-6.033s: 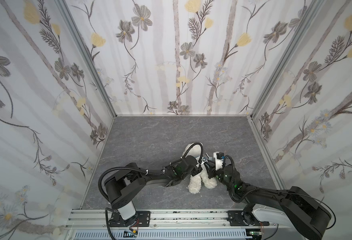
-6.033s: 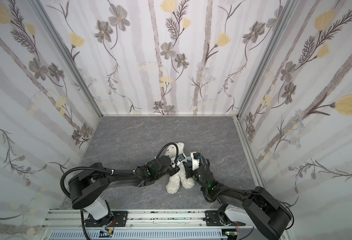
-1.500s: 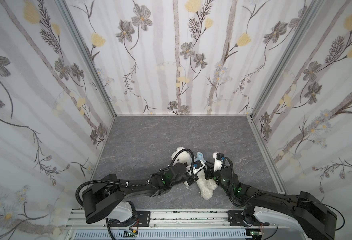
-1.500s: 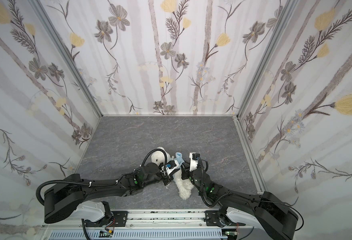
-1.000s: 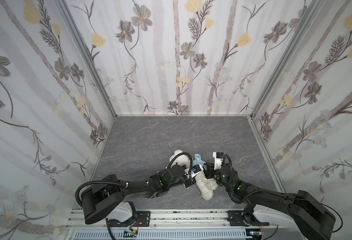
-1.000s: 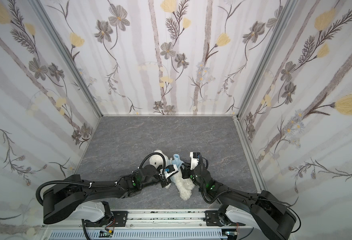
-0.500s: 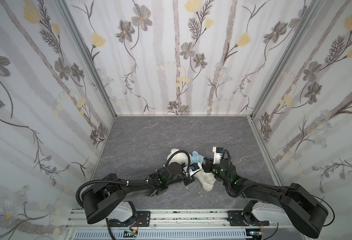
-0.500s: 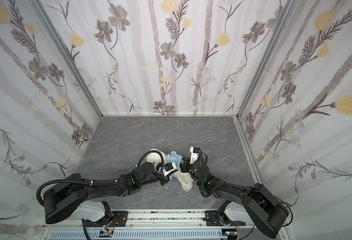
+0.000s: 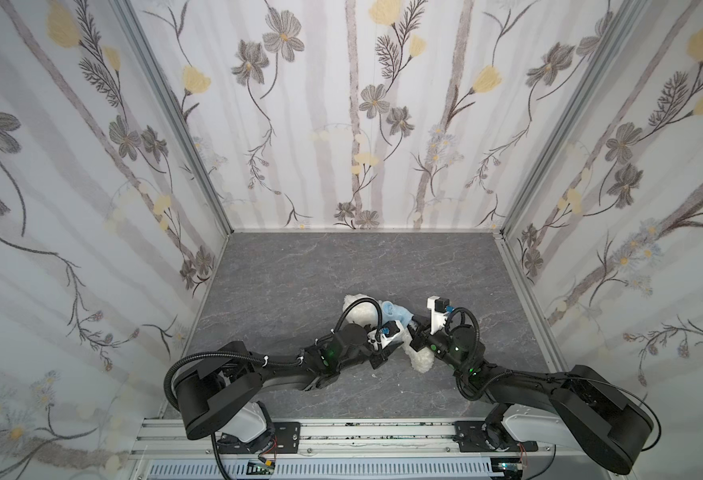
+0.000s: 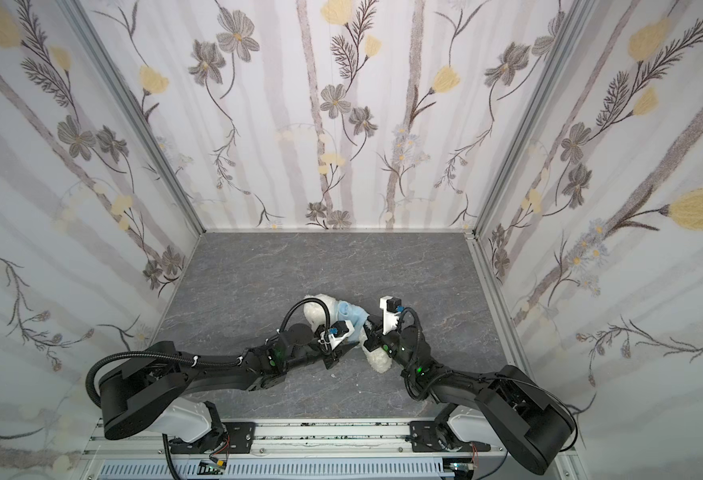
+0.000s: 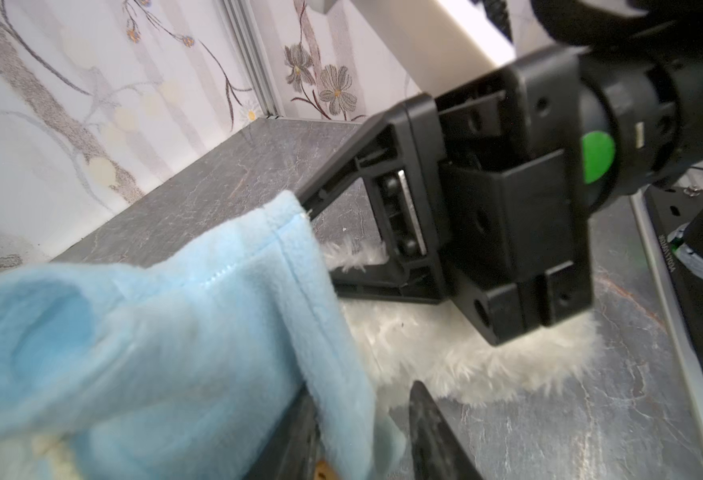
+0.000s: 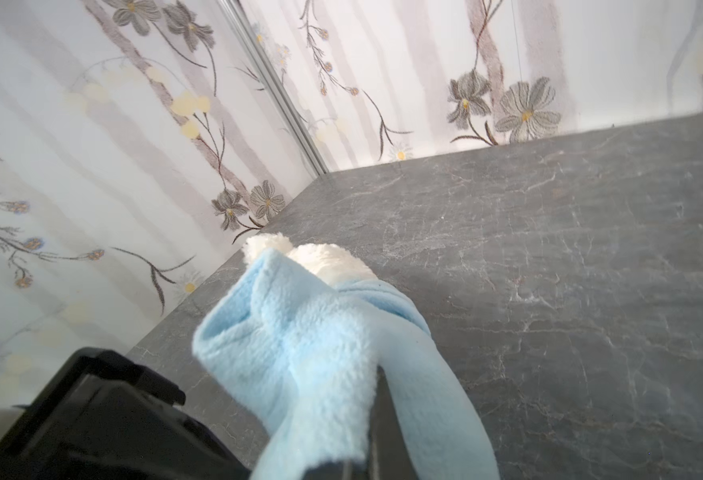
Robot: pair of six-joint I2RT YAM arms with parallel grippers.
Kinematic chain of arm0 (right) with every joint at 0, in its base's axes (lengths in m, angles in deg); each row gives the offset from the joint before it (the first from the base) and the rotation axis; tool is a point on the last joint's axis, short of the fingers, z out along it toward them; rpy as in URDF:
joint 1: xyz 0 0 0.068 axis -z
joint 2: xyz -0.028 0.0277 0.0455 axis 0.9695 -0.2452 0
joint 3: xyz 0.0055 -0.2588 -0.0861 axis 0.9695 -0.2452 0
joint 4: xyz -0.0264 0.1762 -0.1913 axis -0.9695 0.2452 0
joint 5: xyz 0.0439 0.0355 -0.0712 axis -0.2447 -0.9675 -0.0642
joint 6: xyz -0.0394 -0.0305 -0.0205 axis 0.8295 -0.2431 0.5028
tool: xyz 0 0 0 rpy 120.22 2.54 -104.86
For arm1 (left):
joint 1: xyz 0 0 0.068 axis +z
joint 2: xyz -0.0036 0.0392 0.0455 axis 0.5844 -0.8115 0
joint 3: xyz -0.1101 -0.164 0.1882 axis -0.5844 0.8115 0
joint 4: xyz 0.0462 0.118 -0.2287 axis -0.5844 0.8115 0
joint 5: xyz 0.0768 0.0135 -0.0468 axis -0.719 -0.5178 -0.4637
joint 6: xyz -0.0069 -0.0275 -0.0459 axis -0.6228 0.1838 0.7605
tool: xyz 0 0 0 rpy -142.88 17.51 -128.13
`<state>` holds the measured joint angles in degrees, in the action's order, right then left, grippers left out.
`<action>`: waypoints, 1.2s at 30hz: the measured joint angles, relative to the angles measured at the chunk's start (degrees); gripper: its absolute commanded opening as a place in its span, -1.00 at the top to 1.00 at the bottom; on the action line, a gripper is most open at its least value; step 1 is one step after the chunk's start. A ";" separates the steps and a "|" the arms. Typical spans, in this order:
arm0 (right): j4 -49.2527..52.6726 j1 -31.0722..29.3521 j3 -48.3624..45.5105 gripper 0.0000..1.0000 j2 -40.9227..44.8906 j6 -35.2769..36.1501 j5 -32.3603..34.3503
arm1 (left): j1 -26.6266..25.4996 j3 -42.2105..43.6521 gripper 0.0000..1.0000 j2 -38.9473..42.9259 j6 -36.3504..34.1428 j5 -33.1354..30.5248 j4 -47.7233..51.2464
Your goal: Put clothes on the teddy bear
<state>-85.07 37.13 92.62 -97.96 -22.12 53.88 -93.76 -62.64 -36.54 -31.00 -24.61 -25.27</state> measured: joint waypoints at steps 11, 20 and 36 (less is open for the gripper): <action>11.52 4.85 5.73 1.00 4.35 17.75 -13.90 | 3.28 0.02 0.39 25.33 3.72 -3.19 17.53; 18.14 5.31 7.91 1.00 4.09 26.38 -20.96 | 6.62 -11.23 0.84 23.76 -5.38 -2.12 38.64; 18.27 5.31 7.93 1.00 3.52 28.15 -22.97 | 7.10 -19.04 0.91 12.48 -19.28 1.29 49.92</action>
<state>-66.80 42.44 100.55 -94.45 6.03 30.91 -86.65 -81.68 -24.06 -50.28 -23.32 24.65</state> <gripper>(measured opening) 0.058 0.051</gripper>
